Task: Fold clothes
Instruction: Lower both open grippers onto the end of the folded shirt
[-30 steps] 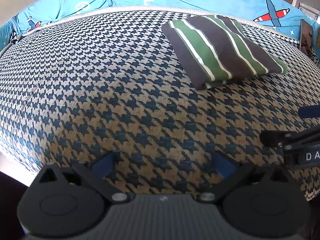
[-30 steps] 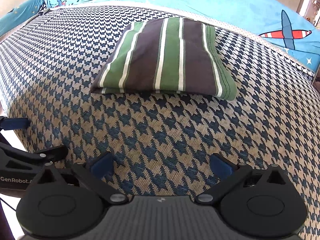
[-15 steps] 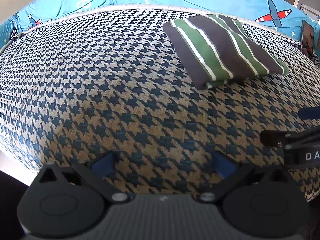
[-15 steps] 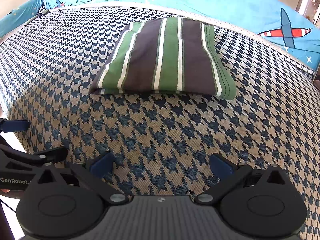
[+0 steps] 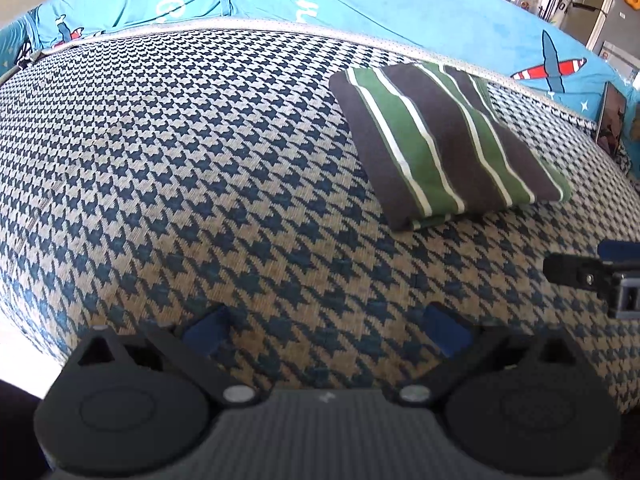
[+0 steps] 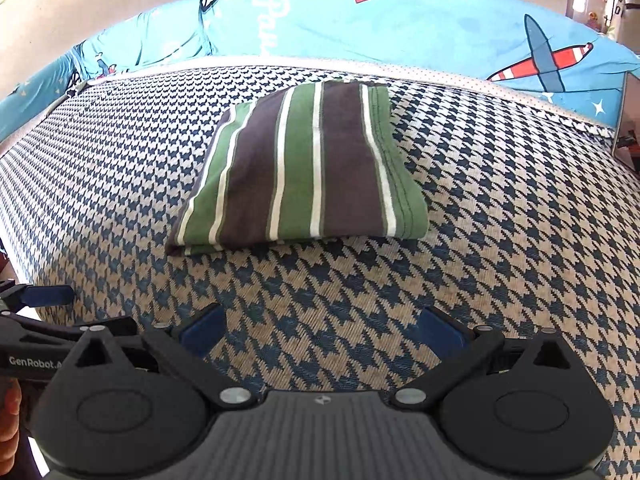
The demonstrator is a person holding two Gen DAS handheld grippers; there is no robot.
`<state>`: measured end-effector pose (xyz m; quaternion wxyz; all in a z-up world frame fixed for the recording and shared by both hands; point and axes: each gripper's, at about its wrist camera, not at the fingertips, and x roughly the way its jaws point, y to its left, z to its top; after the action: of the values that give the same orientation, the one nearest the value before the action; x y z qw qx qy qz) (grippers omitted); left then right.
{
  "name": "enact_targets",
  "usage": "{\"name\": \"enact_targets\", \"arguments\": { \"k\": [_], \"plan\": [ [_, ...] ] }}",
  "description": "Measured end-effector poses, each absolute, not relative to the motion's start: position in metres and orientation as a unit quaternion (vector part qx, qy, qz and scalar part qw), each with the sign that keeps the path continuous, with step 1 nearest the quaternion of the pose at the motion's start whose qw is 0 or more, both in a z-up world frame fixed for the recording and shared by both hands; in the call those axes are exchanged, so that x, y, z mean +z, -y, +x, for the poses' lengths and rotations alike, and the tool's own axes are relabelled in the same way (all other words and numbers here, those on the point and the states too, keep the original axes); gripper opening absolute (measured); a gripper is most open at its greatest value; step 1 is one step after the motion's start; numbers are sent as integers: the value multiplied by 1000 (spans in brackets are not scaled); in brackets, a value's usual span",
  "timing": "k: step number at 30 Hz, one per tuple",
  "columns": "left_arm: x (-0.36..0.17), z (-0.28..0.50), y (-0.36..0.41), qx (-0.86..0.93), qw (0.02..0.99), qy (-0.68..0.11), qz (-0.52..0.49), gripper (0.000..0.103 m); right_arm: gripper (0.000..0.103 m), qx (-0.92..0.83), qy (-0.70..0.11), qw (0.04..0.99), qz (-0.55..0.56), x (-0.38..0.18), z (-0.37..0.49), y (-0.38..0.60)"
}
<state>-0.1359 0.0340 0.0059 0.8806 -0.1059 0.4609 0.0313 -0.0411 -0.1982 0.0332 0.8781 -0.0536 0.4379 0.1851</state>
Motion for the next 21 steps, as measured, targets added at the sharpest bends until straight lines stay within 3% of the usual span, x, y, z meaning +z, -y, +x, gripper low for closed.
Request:
{"name": "enact_targets", "arguments": {
  "k": [21],
  "plan": [
    [12, -5, -41, -82, 860, -476, -163, 103, 103, 146, -445, 877, 102, 35, 16, 253]
  ]
}}
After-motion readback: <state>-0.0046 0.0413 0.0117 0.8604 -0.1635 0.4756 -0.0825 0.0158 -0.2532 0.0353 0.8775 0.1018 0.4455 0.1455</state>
